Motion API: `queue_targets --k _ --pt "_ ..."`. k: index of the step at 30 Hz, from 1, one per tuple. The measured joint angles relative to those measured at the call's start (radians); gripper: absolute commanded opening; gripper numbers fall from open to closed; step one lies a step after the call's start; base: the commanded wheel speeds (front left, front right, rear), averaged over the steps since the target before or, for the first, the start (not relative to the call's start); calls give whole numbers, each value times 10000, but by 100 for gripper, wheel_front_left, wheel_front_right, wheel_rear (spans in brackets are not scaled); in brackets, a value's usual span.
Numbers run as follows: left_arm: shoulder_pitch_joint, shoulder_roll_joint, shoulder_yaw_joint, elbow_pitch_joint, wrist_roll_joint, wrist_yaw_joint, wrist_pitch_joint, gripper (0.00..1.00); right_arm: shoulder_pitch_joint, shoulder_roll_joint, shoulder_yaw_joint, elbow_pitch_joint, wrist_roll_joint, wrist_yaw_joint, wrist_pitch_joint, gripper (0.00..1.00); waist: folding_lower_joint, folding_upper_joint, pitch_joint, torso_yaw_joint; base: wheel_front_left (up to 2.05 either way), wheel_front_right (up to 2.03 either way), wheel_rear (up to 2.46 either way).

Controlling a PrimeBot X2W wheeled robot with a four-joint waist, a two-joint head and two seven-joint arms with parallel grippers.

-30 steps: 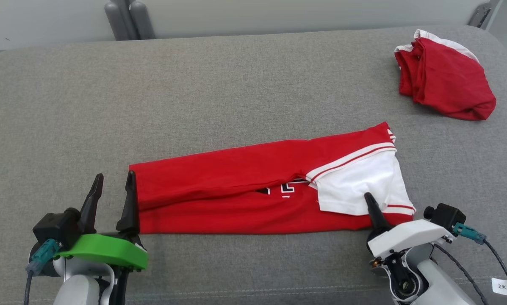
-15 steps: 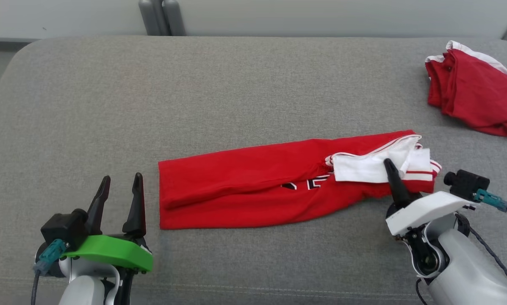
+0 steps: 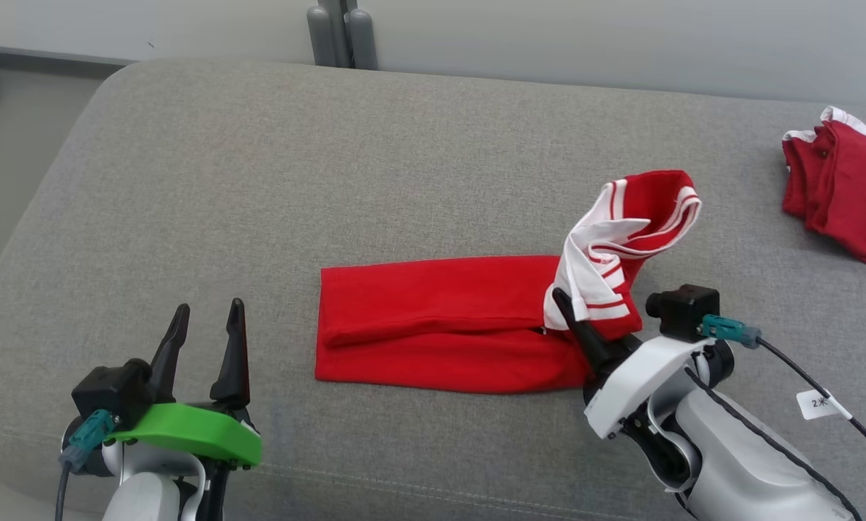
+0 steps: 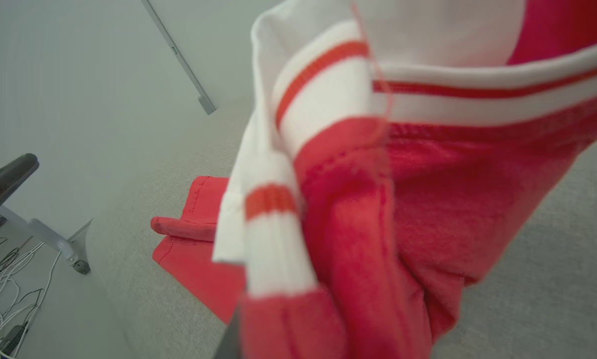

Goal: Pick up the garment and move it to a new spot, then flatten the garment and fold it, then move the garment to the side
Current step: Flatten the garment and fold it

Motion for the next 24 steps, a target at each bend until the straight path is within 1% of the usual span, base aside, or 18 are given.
queue_targets --k 8,18,24 --pt "3 -10 8 33 -59 -2 0 100 -556 44 706 46 -77 0 443 0 0 0 -121 332 0 0 0" --pt "2 -29 -4 36 -92 -4 0 100 -1122 706 1262 696 75 0 978 0 0 0 -14 794 0 0 0" --pt "1 -35 0 38 -150 -4 0 100 -1604 884 1392 1055 92 0 1055 0 0 0 61 1096 0 0 0"
